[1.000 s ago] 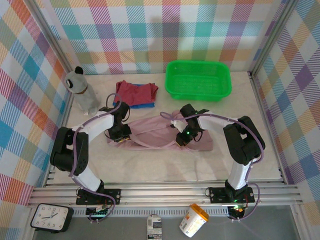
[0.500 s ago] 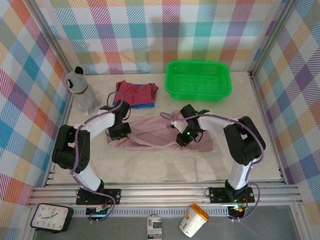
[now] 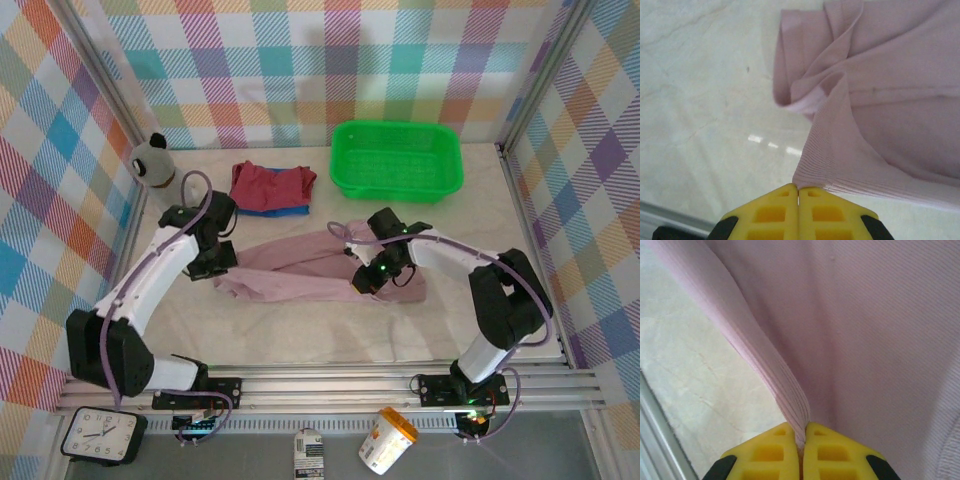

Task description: Fold and stack the tank tops

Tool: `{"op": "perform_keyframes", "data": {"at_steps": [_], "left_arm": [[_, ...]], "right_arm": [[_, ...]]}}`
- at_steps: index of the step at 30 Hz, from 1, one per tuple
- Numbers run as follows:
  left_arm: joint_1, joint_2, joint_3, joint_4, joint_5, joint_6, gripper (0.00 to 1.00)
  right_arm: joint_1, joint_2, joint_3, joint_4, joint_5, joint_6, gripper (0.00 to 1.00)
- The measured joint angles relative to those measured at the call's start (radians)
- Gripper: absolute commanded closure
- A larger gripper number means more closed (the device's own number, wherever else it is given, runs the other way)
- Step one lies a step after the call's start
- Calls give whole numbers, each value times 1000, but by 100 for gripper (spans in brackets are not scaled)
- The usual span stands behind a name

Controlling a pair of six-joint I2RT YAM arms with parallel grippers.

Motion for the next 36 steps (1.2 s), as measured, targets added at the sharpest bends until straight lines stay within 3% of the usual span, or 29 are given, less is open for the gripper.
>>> {"op": "perform_keyframes", "data": {"at_steps": [13,16,27,36], "left_arm": [[-8,-330,-257,-86,287,-82,100],[-13,-349,-342,-79,341,-114,100],[5,-177,-297,-4,295,-141,100],[96,44,-187,104,269,-77,100]], "right_arm": [[88,-140,-85,-41,-19,-33,100],[100,-140,-94,-50,-12,-37,100],[97,-69,-39,-71,12,-63,100],[43,59,114,-71,23,-98,100]]}}
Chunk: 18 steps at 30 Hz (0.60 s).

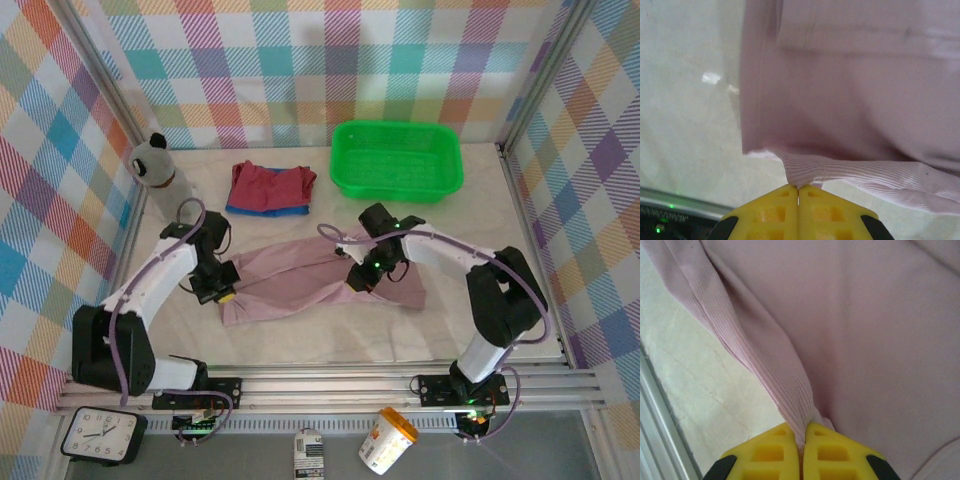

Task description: Fold and stack the tank tops

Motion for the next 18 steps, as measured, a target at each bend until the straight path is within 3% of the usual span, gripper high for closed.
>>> {"op": "perform_keyframes", "data": {"at_steps": [10,18], "left_arm": [[56,208,64,54,-61,82,100],[57,237,50,48,-137,102,98]], "right_arm": [[-11,132,87,5,11,-14,96],[-11,182,134,21,37,-9,86]]}}
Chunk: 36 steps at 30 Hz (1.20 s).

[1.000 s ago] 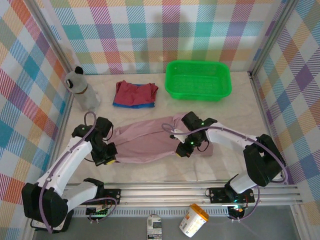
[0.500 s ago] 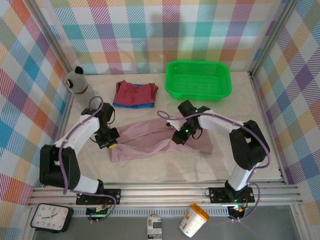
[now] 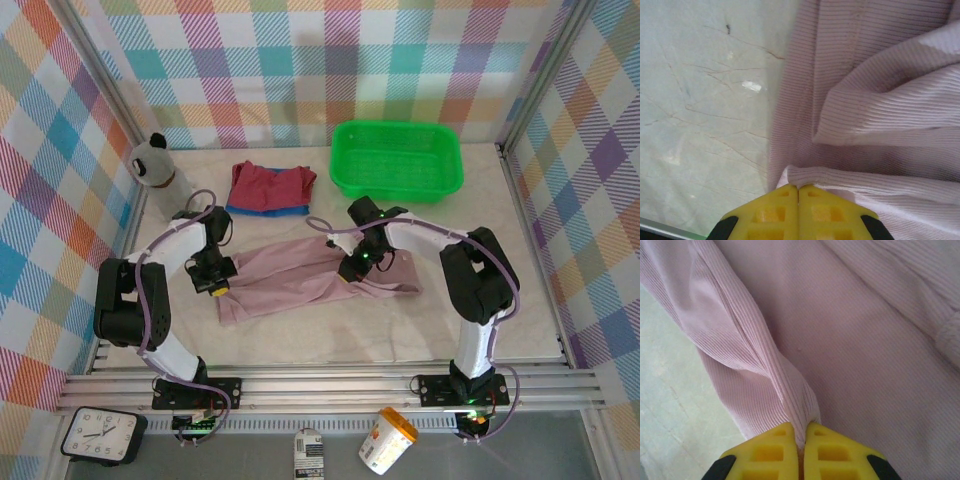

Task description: Fold and stack the tank tops

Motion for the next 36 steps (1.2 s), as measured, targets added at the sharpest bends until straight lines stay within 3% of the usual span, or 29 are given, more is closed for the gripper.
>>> {"op": "perform_keyframes", "data": {"at_steps": [7,12,17,24,31,36], "left_arm": [[0,3,-37,-1,-41,4,88],[0,3,-37,-5,-59,15,74],[1,-19,-36,-35,-48,27,63],[-38,-96,21,-37,86,25,60],[-106,156,157,51,124,37,60],[-118,251,179,84,115,63,63]], "right_arm": [[-5,10,4,18,101,32,73],[-27,-16,3,26,160,55,68],[-51,-168,-67,11,210,75,64],[-82,-411,-296,-78,244,129,63],[-84,-281,-320,-65,271,135,68],[-89,-180,-263,-27,323,130,74]]}}
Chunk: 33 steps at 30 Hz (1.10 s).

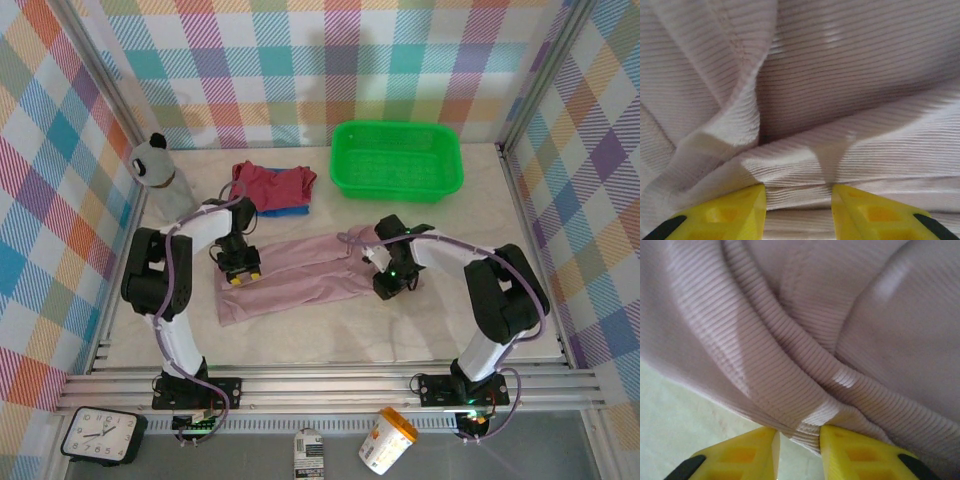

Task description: Fold and stack the tank tops

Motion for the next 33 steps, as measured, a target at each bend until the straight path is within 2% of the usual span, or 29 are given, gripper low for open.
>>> {"op": "perform_keyframes", "data": {"at_steps": [8,12,16,19,22,24,28,33], "left_arm": [[-65,-39,-94,19,14,-6,66],[-161,-79,-152,21,63,-55,64],[-272,-98,-181,23,123,-117,61],[-304,-110,-180,16,130,-137,56],[-278,-138,-160,-20,96,-132,53],[-230,-173,-148,-42,77,-114,52],[-85,-250,-148,-71,47,-72,46],[85,-294,-248,-44,77,-26,46]], "right_arm": [[-60,53,61,24,119,-23,77],[-98,80,92,21,177,-35,76],[-122,97,116,24,209,-57,70],[-128,74,109,39,171,-57,64],[-116,-23,76,64,77,-34,59],[-69,-98,69,82,21,-3,53],[124,-178,69,166,-81,85,41],[382,-152,74,260,-156,183,39]]}}
